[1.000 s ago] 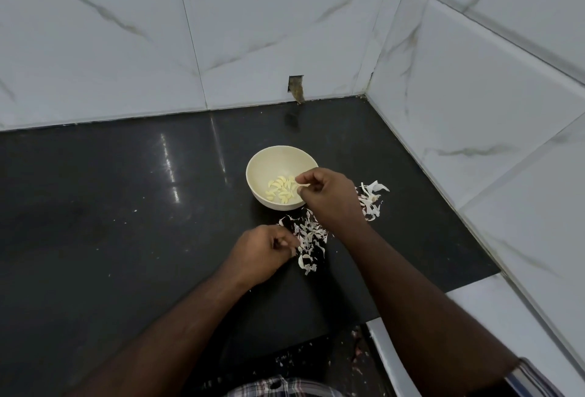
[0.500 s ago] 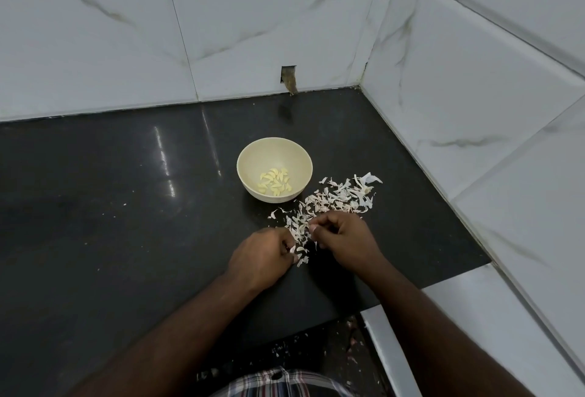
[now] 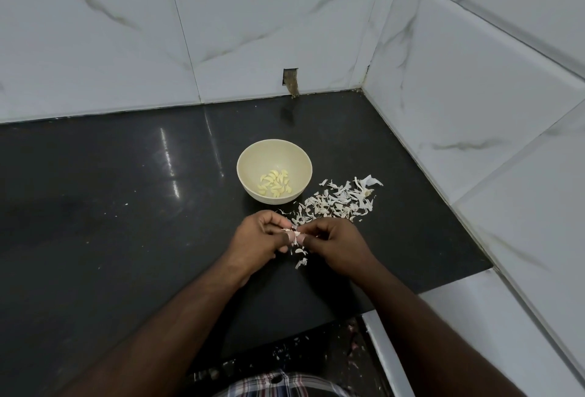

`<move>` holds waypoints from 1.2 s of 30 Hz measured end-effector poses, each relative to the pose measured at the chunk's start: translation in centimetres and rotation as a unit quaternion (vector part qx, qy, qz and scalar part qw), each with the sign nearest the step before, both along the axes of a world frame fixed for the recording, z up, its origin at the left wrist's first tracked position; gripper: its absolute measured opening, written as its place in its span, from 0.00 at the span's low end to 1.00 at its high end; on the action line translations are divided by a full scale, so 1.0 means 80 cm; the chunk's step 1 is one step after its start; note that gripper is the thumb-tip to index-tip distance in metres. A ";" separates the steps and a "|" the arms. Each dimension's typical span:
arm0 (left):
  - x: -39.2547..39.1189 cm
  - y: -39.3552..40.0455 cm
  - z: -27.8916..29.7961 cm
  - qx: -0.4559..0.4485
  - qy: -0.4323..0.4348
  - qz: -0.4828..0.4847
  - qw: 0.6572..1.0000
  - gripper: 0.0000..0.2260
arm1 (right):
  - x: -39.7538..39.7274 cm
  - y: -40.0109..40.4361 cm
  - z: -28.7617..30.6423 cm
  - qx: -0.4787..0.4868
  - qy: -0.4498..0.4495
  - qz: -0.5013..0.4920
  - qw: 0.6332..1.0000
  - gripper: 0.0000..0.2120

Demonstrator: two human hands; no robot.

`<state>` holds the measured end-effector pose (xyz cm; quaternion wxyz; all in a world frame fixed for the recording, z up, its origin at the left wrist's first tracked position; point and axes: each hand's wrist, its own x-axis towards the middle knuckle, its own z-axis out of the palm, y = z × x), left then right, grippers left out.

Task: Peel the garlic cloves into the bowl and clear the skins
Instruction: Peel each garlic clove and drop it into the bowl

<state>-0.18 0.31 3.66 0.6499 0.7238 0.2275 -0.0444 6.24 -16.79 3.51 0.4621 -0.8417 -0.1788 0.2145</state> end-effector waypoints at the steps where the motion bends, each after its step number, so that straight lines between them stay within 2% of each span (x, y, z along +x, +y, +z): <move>1: 0.000 -0.001 0.001 -0.010 0.003 0.001 1.000 0.08 | 0.001 0.001 0.000 -0.006 -0.002 0.003 1.000 0.01; 6: -0.001 -0.001 0.003 -0.033 -0.005 0.001 0.999 0.08 | 0.008 -0.001 0.004 -0.020 -0.012 -0.044 0.999 0.04; 10: 0.000 0.009 -0.005 0.072 -0.008 -0.006 0.997 0.07 | 0.022 -0.012 0.009 -0.027 -0.038 -0.121 0.992 0.04; 13: -0.002 0.014 -0.009 0.169 -0.002 -0.039 0.985 0.08 | 0.028 -0.018 0.010 -0.041 -0.050 -0.133 0.989 0.03; 17: -0.004 0.010 -0.004 0.213 -0.009 -0.060 0.975 0.07 | 0.016 -0.012 0.008 -0.105 -0.112 -0.086 0.984 0.11; 21: -0.007 0.010 -0.002 0.233 -0.014 -0.071 0.970 0.05 | 0.002 0.000 0.009 -0.142 -0.146 0.040 0.978 0.07; 23: -0.008 0.010 -0.002 0.250 -0.013 -0.068 0.966 0.03 | -0.004 0.007 0.001 -0.197 -0.152 0.104 0.963 0.06; 25: -0.010 0.010 -0.002 0.259 -0.018 -0.072 0.963 0.03 | -0.008 0.010 -0.007 -0.252 -0.170 0.112 0.946 0.08; 27: -0.011 0.012 -0.003 0.257 -0.022 -0.079 0.963 0.04 | -0.009 0.013 -0.010 -0.266 -0.169 0.105 0.943 0.09; 30: -0.012 0.014 -0.004 0.250 -0.019 -0.081 0.965 0.04 | -0.013 0.015 -0.007 -0.254 -0.167 0.096 0.948 0.07; 32: -0.011 0.014 -0.005 0.239 -0.019 -0.069 0.968 0.04 | -0.013 0.014 -0.002 -0.212 -0.158 0.043 0.963 0.03; 34: -0.010 0.014 -0.006 0.219 -0.024 -0.052 0.974 0.04 | -0.009 0.013 0.003 -0.125 -0.103 -0.011 0.987 0.02; 36: -0.009 0.014 -0.004 0.163 -0.031 -0.035 0.985 0.05 | -0.007 0.014 0.008 -0.008 -0.013 -0.037 0.999 0.09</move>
